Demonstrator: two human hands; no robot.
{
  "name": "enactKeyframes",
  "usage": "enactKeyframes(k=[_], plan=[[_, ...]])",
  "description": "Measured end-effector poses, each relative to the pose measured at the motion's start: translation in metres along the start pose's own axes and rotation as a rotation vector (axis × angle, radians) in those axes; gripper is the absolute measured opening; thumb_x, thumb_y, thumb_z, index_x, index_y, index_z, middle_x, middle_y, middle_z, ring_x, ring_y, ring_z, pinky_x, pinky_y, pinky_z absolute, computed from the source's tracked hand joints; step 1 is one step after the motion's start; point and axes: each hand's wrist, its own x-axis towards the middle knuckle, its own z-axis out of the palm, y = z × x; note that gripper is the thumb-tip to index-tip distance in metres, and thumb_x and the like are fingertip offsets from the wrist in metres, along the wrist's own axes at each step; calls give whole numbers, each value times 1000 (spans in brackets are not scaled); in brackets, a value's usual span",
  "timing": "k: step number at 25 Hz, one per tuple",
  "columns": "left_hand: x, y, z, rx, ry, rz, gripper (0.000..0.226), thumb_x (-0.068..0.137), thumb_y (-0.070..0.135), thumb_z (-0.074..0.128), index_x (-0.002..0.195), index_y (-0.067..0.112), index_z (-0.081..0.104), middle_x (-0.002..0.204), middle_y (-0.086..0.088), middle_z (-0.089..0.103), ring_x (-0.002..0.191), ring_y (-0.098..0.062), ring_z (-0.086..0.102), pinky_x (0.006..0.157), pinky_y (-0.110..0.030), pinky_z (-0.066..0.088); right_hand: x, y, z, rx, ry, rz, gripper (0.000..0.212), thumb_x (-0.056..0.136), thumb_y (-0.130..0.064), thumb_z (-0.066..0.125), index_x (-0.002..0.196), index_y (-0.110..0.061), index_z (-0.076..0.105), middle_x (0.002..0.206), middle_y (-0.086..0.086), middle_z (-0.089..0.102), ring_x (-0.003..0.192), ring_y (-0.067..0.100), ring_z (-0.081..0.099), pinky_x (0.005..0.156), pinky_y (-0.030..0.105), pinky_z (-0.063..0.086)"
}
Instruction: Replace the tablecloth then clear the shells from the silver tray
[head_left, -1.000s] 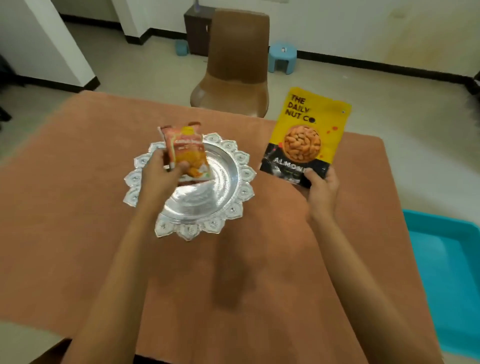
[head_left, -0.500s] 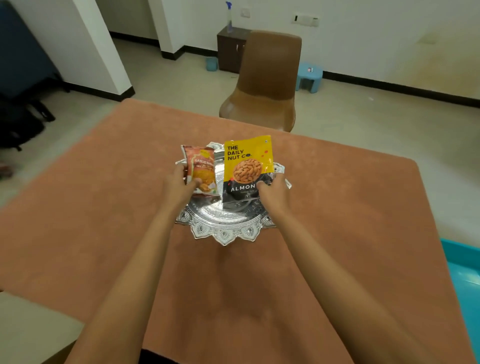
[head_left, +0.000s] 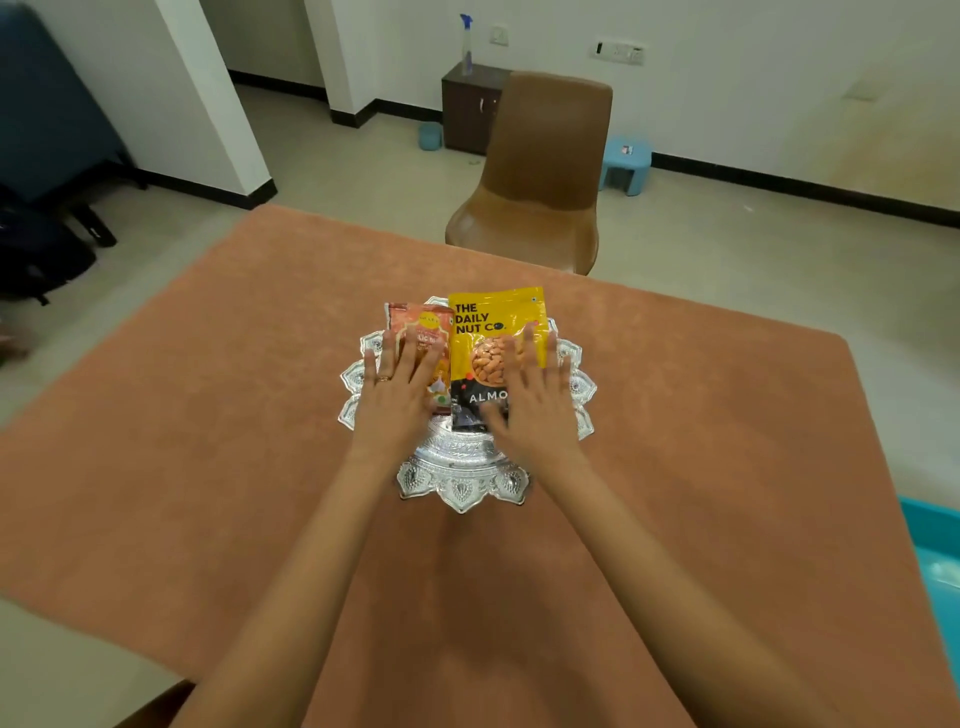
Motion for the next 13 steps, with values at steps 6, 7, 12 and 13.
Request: enactKeyframes(k=[6, 7, 12, 13], plan=[[16, -8, 16, 115, -154, -56, 76, 76, 59, -9, 147, 30, -13, 157, -3, -19, 142, -26, -23, 110, -49, -19, 26, 3, 28, -153, -275, -57, 72, 88, -53, 11, 152, -24, -1, 159, 3, -11, 144, 25, -21, 112, 44, -22], [18, -8, 16, 123, -165, -67, 76, 76, 58, -11, 146, 31, -16, 156, -2, -23, 142, -25, -25, 110, -52, -19, 29, 4, 29, -160, -276, -54, 68, 92, -51, 16, 152, -24, -1, 160, 3, -10, 145, 26, -18, 111, 44, -22], [13, -2, 11, 28, -122, -75, 68, 89, 54, 3, 149, 28, -14, 155, -1, -26, 141, -28, -26, 108, -55, -17, 32, 2, 16, 51, -195, -97, 63, 98, -42, 37, 151, -16, 16, 160, 8, 7, 147, 25, -4, 116, 42, -13], [12, 0, 9, -30, -64, -81, 67, 94, 51, 12, 151, 24, -10, 155, -3, -24, 141, -29, -25, 110, -54, -15, 28, 5, 11, 165, -120, -116, 58, 99, -37, 40, 149, -12, 24, 158, 9, 17, 148, 23, 2, 117, 39, -10]])
